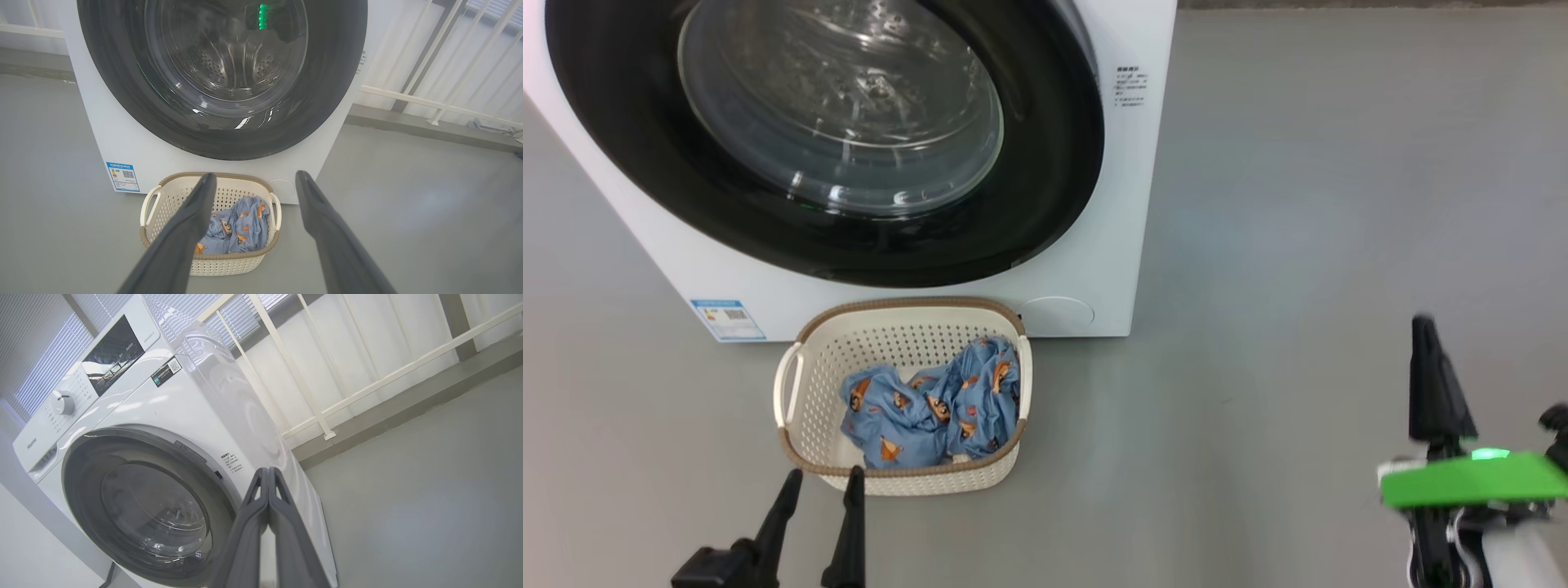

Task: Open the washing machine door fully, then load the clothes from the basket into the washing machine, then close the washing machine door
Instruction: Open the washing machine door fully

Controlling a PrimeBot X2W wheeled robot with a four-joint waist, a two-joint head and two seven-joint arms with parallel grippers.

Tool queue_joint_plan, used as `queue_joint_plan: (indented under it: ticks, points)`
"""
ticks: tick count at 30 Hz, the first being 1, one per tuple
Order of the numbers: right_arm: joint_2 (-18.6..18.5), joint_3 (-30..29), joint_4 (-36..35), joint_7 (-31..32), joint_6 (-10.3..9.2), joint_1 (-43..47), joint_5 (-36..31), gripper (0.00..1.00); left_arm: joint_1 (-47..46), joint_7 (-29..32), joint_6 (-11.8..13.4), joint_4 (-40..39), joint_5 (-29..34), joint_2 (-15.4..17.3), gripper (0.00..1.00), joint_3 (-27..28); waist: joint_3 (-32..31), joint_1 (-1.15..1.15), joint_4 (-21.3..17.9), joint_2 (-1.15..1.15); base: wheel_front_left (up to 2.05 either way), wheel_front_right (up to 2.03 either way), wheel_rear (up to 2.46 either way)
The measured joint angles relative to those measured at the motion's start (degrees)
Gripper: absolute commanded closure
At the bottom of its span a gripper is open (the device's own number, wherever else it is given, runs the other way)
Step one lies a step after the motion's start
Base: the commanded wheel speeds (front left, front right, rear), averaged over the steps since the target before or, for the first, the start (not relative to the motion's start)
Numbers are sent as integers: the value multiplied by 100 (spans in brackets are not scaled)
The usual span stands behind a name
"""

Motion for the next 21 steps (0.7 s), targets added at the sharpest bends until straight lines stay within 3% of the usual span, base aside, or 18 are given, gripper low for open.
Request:
queue_joint_plan:
  ticks: [8,17,21]
  points:
    - [-67,-47,65,-42,0,-1167,1060,100,-206,0,7,-9,-149,-1,0,-285,177,1,215,0,0,0,0]
    - [-702,428,721,-44,0,-2430,2515,100,-430,0,67,-11,-275,0,0,-609,399,0,640,0,0,0,0]
    - [-1145,934,980,-43,0,-2908,2910,100,-520,0,116,-21,-370,3,0,-726,534,0,824,0,0,0,0]
